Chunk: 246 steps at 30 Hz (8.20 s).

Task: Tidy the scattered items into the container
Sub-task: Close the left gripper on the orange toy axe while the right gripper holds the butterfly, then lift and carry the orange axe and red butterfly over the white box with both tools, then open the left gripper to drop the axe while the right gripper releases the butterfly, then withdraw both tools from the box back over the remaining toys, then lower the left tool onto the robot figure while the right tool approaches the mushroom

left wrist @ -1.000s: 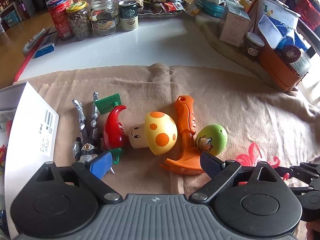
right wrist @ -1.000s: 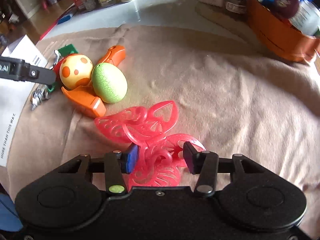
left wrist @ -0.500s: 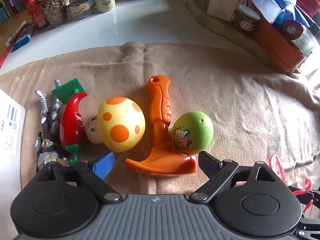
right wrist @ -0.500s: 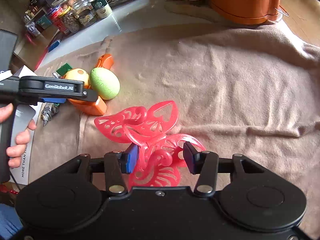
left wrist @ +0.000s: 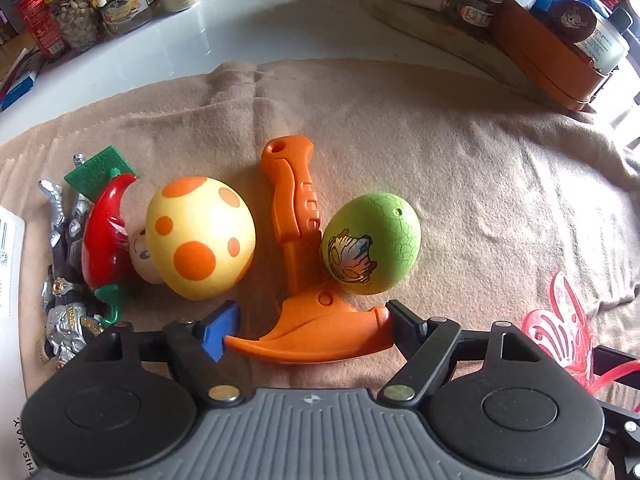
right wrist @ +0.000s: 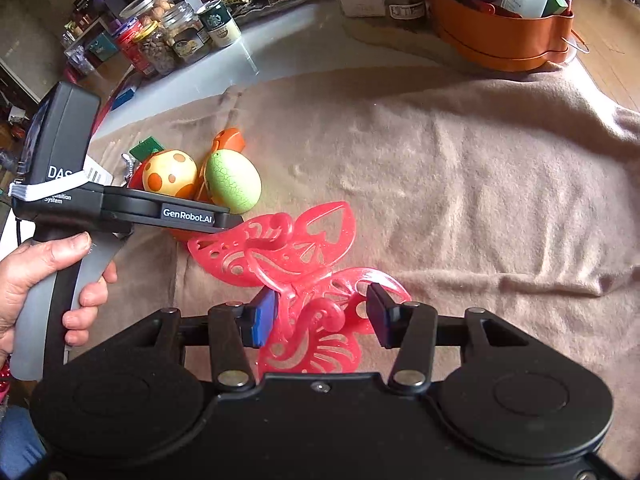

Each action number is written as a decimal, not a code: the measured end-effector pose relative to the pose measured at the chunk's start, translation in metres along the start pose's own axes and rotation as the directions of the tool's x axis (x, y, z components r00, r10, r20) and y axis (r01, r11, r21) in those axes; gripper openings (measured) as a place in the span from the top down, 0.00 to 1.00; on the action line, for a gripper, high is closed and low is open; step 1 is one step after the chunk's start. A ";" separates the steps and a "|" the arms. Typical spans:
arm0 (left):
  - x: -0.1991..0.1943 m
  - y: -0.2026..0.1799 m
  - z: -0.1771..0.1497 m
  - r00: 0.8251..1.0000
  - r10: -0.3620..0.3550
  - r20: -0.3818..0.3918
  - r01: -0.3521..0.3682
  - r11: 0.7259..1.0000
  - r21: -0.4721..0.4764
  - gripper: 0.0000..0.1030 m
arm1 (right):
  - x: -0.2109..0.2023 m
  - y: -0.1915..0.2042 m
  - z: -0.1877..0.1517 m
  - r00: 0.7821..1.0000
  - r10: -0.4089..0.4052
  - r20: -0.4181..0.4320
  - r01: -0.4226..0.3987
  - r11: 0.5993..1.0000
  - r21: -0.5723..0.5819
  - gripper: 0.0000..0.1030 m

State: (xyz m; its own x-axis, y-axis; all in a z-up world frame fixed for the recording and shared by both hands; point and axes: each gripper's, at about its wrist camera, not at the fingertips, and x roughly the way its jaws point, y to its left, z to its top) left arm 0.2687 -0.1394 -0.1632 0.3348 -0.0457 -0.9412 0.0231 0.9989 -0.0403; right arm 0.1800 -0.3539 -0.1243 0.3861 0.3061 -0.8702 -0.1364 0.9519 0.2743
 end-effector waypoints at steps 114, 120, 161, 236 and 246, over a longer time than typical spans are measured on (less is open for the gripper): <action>-0.213 0.326 -0.168 0.951 0.231 0.205 -0.090 0.841 -0.534 0.83 | 0.022 0.439 0.070 0.991 0.125 -0.053 -0.133 0.803 -0.581 0.53; -0.190 0.337 -0.163 0.960 0.229 0.163 -0.107 0.834 -0.541 0.83 | 0.058 0.441 0.073 0.993 0.075 -0.092 -0.114 0.811 -0.573 0.53; -0.166 0.317 -0.138 0.955 0.276 0.110 -0.189 0.850 -0.491 0.34 | 0.089 0.424 0.078 0.993 0.080 -0.090 -0.116 0.833 -0.540 0.48; -0.014 0.108 -0.021 0.997 0.081 0.014 -0.079 0.991 -0.104 0.39 | -0.025 0.087 0.014 0.986 0.087 0.144 -0.085 0.996 -0.017 0.37; -0.016 0.047 -0.037 0.994 -0.104 -0.044 0.104 0.994 0.017 0.39 | -0.022 0.076 0.013 0.989 0.018 0.149 -0.017 1.000 -0.003 0.37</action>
State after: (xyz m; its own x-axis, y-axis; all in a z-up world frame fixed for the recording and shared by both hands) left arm 0.2292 -0.0918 -0.1625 0.2883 -0.1486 -0.9459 0.0737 0.9884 -0.1328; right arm 0.1730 -0.2885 -0.0792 0.5152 0.3213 -0.7946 -0.1462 0.9464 0.2879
